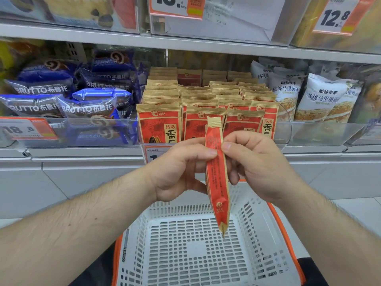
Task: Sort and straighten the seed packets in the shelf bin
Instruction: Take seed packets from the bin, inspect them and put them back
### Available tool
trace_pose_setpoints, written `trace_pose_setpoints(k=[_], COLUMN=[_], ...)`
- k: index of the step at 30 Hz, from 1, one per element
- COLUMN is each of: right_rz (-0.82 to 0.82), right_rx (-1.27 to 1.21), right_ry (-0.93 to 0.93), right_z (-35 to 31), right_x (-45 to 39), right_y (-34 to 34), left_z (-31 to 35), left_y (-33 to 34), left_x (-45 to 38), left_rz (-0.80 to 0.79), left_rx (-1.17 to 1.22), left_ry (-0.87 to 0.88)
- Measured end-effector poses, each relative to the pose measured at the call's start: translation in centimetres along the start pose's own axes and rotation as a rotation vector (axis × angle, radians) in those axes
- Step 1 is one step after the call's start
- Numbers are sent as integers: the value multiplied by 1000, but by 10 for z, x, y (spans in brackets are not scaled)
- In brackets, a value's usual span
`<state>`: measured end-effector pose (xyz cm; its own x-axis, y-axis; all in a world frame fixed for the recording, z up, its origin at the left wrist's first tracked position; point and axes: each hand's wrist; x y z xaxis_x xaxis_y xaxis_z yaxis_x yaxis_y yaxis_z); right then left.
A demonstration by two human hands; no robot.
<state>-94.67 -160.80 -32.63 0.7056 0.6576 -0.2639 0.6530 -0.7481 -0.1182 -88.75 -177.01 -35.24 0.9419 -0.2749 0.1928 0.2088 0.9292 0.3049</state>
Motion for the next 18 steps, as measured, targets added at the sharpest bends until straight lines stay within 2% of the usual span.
trace_pose_setpoints(k=[2,4,7,18], right_rz=[-77,-242,-447,-496], right_rx=[141,265,362,244], right_ry=[-22,16,100,170], right_z=[-4,-10,-14,-5], right_x=[1,3,5,5], right_y=[-8,-17,-25,-29], left_z=[3,7,13,15], left_y=[0,0,0,3], left_x=[-1,-1,-1,1], left_rz=[127,230,311,303], left_rx=[34,101,158,209], left_ry=[24,44,70,54])
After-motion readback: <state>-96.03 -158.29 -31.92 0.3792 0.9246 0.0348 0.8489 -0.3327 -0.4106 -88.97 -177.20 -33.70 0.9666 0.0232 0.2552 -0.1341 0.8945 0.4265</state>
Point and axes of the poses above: each hand's wrist, its own x-axis away from the middle knuckle, its own y-axis out of the palm, z = x × y, and after that the axes turned 9 degrees about -y, right-handed
